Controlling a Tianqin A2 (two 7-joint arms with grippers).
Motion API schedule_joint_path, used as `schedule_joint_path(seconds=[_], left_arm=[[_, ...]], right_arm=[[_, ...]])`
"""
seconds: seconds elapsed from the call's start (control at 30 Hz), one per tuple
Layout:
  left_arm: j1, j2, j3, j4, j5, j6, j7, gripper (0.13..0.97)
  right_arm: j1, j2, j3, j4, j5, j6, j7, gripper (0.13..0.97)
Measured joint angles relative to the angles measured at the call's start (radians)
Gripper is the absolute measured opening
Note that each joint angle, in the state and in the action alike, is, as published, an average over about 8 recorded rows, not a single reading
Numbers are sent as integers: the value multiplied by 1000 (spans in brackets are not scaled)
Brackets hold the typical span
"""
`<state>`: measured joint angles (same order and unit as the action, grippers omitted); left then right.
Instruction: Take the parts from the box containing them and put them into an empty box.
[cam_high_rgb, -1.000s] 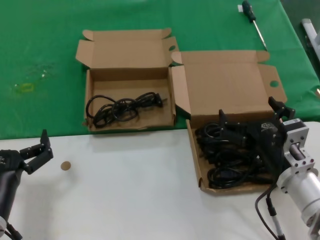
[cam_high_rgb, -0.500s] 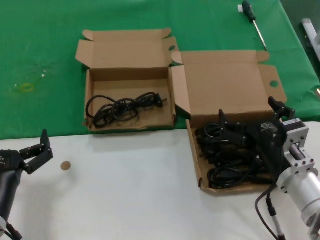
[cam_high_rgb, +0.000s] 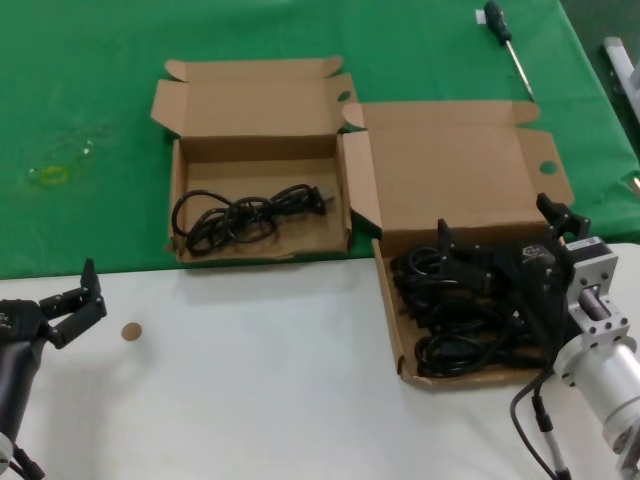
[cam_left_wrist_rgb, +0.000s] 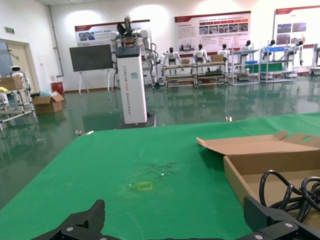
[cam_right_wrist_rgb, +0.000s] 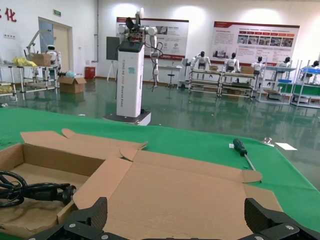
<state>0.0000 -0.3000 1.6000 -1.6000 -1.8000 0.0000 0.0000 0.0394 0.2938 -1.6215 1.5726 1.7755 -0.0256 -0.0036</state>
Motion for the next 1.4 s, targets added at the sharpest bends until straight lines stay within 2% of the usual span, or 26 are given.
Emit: schedule_joint_path(seconds=[1.4], left_arm=[[0,0,0,0,0,0,0,966]], right_arm=[[0,0,0,0,0,0,0,966]])
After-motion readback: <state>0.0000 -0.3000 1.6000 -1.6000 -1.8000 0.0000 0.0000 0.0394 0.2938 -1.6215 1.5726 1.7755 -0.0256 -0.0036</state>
